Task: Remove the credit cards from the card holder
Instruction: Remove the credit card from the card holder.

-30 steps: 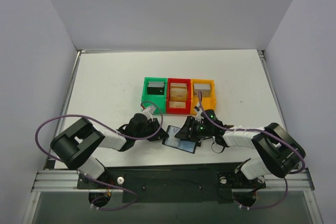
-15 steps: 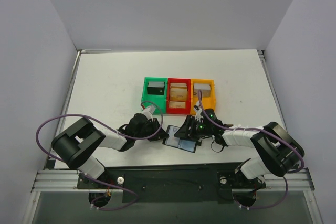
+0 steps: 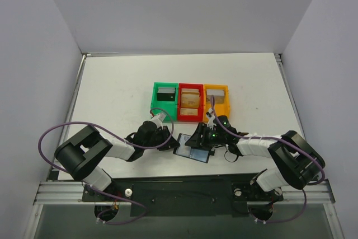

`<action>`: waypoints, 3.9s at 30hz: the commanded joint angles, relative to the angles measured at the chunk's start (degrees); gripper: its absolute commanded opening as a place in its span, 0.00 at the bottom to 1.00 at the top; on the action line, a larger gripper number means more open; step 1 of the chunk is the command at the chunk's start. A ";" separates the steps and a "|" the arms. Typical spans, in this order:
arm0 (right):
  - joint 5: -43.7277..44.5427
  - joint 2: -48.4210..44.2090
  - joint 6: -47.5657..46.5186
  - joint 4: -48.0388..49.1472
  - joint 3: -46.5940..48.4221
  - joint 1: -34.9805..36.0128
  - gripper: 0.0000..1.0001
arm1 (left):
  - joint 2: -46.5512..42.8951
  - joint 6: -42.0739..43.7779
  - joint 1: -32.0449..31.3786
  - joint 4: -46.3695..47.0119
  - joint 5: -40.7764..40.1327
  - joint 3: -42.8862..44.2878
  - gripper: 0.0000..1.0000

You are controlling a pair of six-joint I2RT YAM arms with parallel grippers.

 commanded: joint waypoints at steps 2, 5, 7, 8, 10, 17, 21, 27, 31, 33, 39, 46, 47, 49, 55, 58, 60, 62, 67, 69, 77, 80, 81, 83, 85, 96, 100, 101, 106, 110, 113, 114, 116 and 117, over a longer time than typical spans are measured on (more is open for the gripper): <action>-1.61 -1.14 0.12 1.58 2.85 1.02 0.43 | 1.67 0.81 0.05 -1.84 -1.90 -0.34 0.24; -1.78 -0.52 0.82 3.07 2.50 1.02 0.43 | 1.85 0.64 -0.30 -1.49 -1.72 -0.25 0.24; -1.96 -0.09 1.61 4.65 2.23 1.10 0.43 | 2.11 0.46 -0.74 -1.31 -1.81 -0.34 0.24; -2.22 0.00 1.87 5.27 2.15 1.02 0.43 | 2.37 0.37 -0.92 -1.05 -1.72 -0.25 0.24; -2.57 0.62 2.31 6.15 2.23 1.02 0.43 | 2.73 0.02 -1.27 -0.52 -1.72 -0.25 0.24; -2.75 1.59 2.58 6.77 2.58 1.02 0.43 | 3.78 -0.94 -2.59 1.15 -1.54 -0.25 0.24; -2.93 2.46 2.84 7.64 2.59 0.93 0.42 | 3.96 -1.47 -3.03 1.94 -1.28 -0.25 0.24; -2.93 3.61 5.74 13.62 0.30 0.32 0.43 | 3.78 -2.70 -3.38 3.52 -0.93 -0.78 0.25; -2.49 3.52 6.97 16.69 -1.19 -0.12 0.42 | 3.69 -3.40 -3.47 4.40 -1.01 -1.83 0.24; -2.40 3.43 7.32 17.66 -1.63 -0.30 0.43 | 3.69 -3.76 -3.38 4.93 -1.01 -2.18 0.24; -2.93 4.31 9.69 22.94 -3.13 -1.18 0.43 | 3.87 -4.20 -3.47 5.37 -0.93 -2.54 0.24; -4.42 7.30 12.86 31.46 -5.06 -1.97 0.42 | 3.52 -4.11 -3.47 5.37 -0.93 -2.62 0.24; -4.59 8.17 13.21 32.25 -4.98 -2.15 0.42 | 3.52 -4.20 -3.47 5.37 -0.93 -2.62 0.24; -4.86 8.88 13.47 32.78 -4.97 -2.15 0.42 | 3.43 -4.11 -3.38 5.28 -0.93 -2.62 0.24; -5.47 10.11 13.39 32.96 -4.27 -2.15 0.42 | 3.43 -4.11 -3.47 5.37 -0.66 -2.54 0.24; -5.74 10.29 12.69 31.21 -3.75 -2.06 0.42 | 2.99 -4.11 -3.47 5.46 -0.66 -2.45 0.24; -5.91 10.29 11.99 29.80 -3.31 -2.15 0.42 | 2.73 -4.11 -3.56 5.28 -0.66 -2.36 0.24; -6.26 10.46 11.55 28.49 -3.04 -1.97 0.42 | 2.64 -4.11 -3.47 5.28 -0.58 -2.27 0.24; -6.53 10.03 11.63 28.39 -3.04 -2.15 0.42 | 2.38 -4.02 -3.47 4.76 -0.49 -2.18 0.25; -6.44 8.80 11.28 27.43 -3.22 -2.15 0.42 | 2.03 -4.02 -3.12 4.49 -0.58 -2.36 0.25; -6.62 5.19 9.43 22.68 -3.39 -2.85 0.42 | 0.62 -4.28 -1.54 3.96 -0.31 -3.06 0.34; -6.62 5.10 9.26 22.41 -3.39 -3.02 0.42 | -0.87 -3.85 -1.36 2.91 -0.57 -2.80 0.38; -6.62 5.10 9.17 22.41 -3.48 -3.03 0.42 | -1.66 -3.76 -1.19 2.39 -0.58 -2.63 0.39; -6.71 5.19 8.99 22.24 -3.48 -3.02 0.42 | -2.63 -3.32 -1.01 1.15 -0.93 -2.36 0.40; -6.71 5.10 8.91 22.15 -3.57 -3.03 0.42 | -3.25 -2.53 -0.83 -0.43 -1.28 -2.01 0.40; -6.79 3.79 8.82 21.45 -3.83 -3.11 0.42 | -2.11 -1.82 0.05 -2.01 -1.72 -1.83 0.21; -6.88 2.65 8.47 20.31 -4.18 -3.55 0.42 | -2.02 -1.56 0.22 -2.54 -1.98 -1.83 0.17; -6.88 2.12 8.38 20.04 -4.27 -3.55 0.42 | -1.93 -1.47 0.22 -2.63 -2.16 -1.83 0.15; -6.88 1.06 7.76 18.98 -4.88 -3.99 0.42 | -1.05 -1.65 0.66 -1.75 -1.81 -2.18 0.10; -7.06 0.53 7.59 18.63 -5.33 -4.26 0.41 | -1.05 -1.65 0.58 -1.49 -1.80 -2.19 0.08; -6.97 0.18 7.24 17.93 -5.59 -4.43 0.40 | -1.23 -1.65 0.66 -1.57 -1.72 -2.18 0.08; -6.97 0.01 7.15 17.67 -5.68 -4.43 0.39 | -1.14 -1.56 0.84 -1.66 -1.80 -2.18 0.08; -6.97 -0.34 6.80 17.23 -5.94 -4.43 0.37 | -1.23 -1.56 0.84 -1.66 -1.80 -2.27 0.07; -6.97 -0.43 6.71 17.05 -6.29 -4.61 0.36 | -1.31 -1.56 0.92 -1.66 -1.63 -2.36 0.08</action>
